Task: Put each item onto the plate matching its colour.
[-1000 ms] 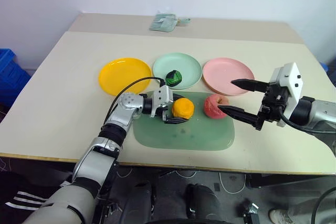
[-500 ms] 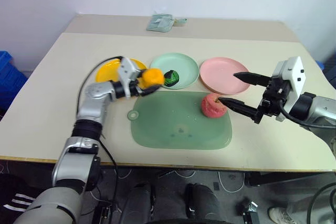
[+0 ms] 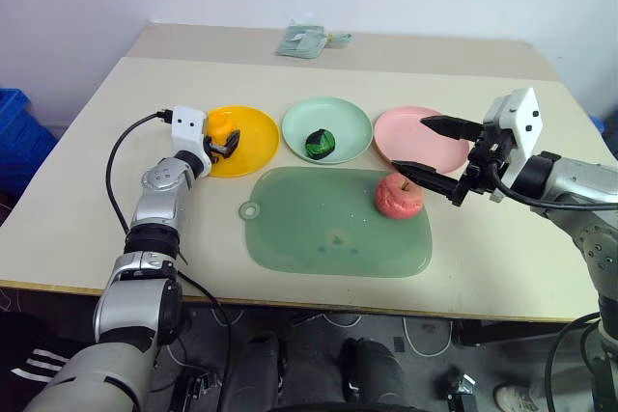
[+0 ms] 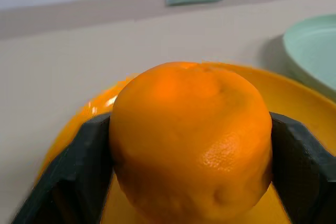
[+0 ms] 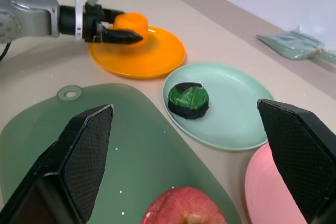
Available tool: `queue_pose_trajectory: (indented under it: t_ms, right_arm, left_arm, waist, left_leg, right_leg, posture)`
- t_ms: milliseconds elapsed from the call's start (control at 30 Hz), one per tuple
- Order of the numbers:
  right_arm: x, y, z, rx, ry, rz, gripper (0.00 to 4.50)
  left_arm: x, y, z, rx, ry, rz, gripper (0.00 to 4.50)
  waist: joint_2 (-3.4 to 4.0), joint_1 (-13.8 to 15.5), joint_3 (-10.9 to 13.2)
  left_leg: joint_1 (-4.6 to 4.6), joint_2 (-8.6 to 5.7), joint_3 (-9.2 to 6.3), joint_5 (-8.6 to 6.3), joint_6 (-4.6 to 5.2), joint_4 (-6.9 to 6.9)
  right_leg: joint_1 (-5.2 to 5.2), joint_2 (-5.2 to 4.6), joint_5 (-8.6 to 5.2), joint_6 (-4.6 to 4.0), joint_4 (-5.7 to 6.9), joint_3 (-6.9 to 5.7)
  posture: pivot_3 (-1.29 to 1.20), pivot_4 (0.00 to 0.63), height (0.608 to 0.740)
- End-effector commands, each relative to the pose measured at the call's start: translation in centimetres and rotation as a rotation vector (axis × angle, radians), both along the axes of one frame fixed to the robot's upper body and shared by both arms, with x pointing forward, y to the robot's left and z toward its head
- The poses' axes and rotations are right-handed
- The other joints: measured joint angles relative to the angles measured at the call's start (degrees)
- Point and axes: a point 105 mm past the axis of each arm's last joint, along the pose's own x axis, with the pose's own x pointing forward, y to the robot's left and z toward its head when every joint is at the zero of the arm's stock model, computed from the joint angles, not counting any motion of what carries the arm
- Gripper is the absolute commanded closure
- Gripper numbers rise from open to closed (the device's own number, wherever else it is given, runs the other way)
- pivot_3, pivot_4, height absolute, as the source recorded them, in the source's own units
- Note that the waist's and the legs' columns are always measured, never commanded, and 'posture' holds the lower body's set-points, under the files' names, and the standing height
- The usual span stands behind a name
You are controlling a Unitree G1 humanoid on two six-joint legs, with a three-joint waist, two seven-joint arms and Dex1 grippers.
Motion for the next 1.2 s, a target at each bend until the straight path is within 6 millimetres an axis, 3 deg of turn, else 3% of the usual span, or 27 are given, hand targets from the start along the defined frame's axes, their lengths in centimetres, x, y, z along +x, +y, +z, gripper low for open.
queue_pose_trajectory:
  t_ms: [33,200,300,367,433,533,633,900,1200]
  right_arm:
    - [-0.4,0.0,1.0,-0.006,-0.052,0.008,0.00]
    - [-0.4,-0.2,0.9,-0.011,-0.055,-0.006,0.00]
    - [-0.5,-0.3,0.7,-0.008,-0.042,-0.007,0.00]
    - [-0.4,-0.3,0.4,-0.013,-0.024,-0.012,0.00]
    - [-0.3,-0.5,-0.4,-0.033,0.011,-0.023,0.00]
    - [0.8,-1.4,-2.6,-0.063,0.105,-0.094,0.00]
    - [0.9,-0.9,-3.2,-0.023,0.166,-0.086,0.00]
    - [1.7,-0.3,-6.2,-0.070,0.234,-0.101,0.00]
    - [3.6,-0.9,-6.8,-0.075,0.192,-0.171,0.00]
  left_arm:
    - [0.2,0.7,3.2,-0.004,-0.115,0.005,0.02]
    - [-0.6,-0.2,5.4,-0.043,-0.170,-0.123,0.02]
    - [-2.9,-2.2,8.7,-0.075,-0.249,-0.380,0.02]
    - [-5.0,-3.3,9.7,-0.050,-0.260,-0.546,0.02]
    - [-6.8,-4.1,9.6,-0.044,-0.207,-0.692,0.02]
    - [-10.7,-5.9,7.7,0.023,-0.079,-0.948,0.02]
    - [-12.6,-6.4,6.3,0.066,-0.008,-1.052,0.02]
    - [-12.9,-6.4,5.6,0.109,0.005,-1.069,0.02]
    - [-12.8,-6.4,5.9,0.094,-0.001,-1.050,0.02]
  waist:
    - [0.00,-0.01,0.00]
    - [0.00,0.00,0.00]
    - [0.00,-0.04,0.00]
    - [0.01,-0.19,0.00]
    - [0.05,-0.56,-0.01]
    - [0.08,-1.47,-0.01]
    - [0.11,-1.55,0.01]
    - [0.12,-1.48,0.02]
    - [0.14,-1.50,0.04]
  left_leg:
    - [0.00,0.00,0.00,0.00,0.00,0.00]
    - [0.01,0.00,0.02,0.00,0.00,0.00]
    - [0.00,0.01,0.01,0.00,-0.01,0.00]
    - [-0.01,0.02,0.02,0.00,-0.01,-0.03]
    - [0.00,0.03,0.03,0.00,-0.01,-0.06]
    - [0.04,0.04,0.03,0.00,-0.02,-0.10]
    - [0.09,0.03,0.10,0.02,-0.05,-0.09]
    - [0.12,0.10,0.07,0.10,-0.11,-0.08]
    - [0.09,0.10,0.10,0.10,-0.10,-0.09]
  right_leg:
    - [0.00,0.00,0.00,0.00,0.00,0.00]
    - [0.00,-0.01,0.00,-0.01,0.01,0.01]
    - [0.00,-0.02,0.00,-0.01,-0.01,0.01]
    - [0.00,-0.02,-0.01,-0.03,-0.07,0.02]
    - [-0.02,-0.02,-0.01,-0.04,-0.08,0.03]
    - [-0.01,-0.02,-0.12,-0.22,-0.05,0.04]
    - [0.01,-0.02,-0.14,-0.31,-0.06,0.11]
    - [0.00,0.05,-0.18,-0.50,-0.06,0.13]
    - [-0.03,0.09,-0.17,-0.47,-0.06,0.13]
  posture:
    - [0.00,0.150,0.740]
    - [0.00,0.150,0.740]
    - [0.00,0.150,0.740]
    - [0.00,0.150,0.740]
    - [0.00,0.150,0.740]
    - [0.00,0.150,0.740]
    - [0.00,0.150,0.740]
    - [0.00,0.150,0.740]
    - [0.00,0.150,0.740]
